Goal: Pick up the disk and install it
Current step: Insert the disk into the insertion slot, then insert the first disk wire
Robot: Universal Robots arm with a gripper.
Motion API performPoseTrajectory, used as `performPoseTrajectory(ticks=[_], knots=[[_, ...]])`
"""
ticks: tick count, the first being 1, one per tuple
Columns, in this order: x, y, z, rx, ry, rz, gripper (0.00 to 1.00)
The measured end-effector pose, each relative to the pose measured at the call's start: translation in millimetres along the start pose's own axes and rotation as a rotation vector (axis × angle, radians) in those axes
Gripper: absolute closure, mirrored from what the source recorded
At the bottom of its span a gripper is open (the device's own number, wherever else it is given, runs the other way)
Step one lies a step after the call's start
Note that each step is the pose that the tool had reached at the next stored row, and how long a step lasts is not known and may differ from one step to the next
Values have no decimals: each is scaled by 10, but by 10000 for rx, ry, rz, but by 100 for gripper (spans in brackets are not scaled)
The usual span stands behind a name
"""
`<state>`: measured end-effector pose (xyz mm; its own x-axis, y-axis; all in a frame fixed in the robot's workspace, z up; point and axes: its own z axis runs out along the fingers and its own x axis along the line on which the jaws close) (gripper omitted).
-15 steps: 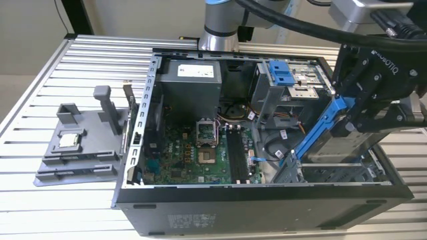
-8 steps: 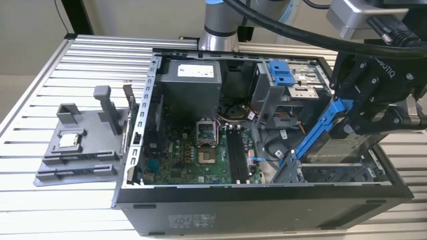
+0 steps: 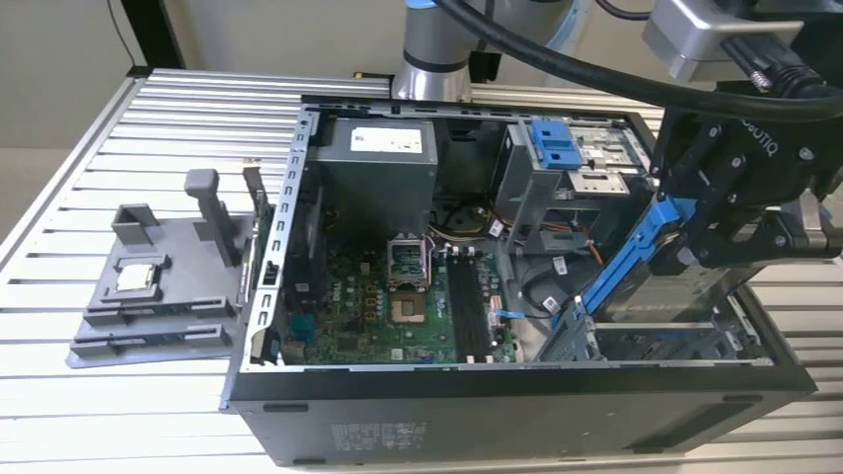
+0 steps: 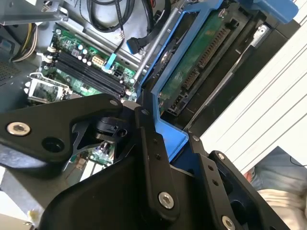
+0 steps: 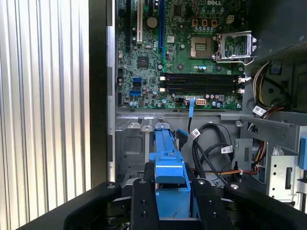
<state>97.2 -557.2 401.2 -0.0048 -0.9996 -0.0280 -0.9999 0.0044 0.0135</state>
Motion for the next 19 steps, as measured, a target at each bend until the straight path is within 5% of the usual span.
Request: performPoseTrajectory(ticks=[5, 6, 19], knots=[[0, 0, 6, 0, -1, 0, 100], [0, 0, 6, -1, 2, 0, 0], [1, 0, 23, 0, -1, 0, 0]])
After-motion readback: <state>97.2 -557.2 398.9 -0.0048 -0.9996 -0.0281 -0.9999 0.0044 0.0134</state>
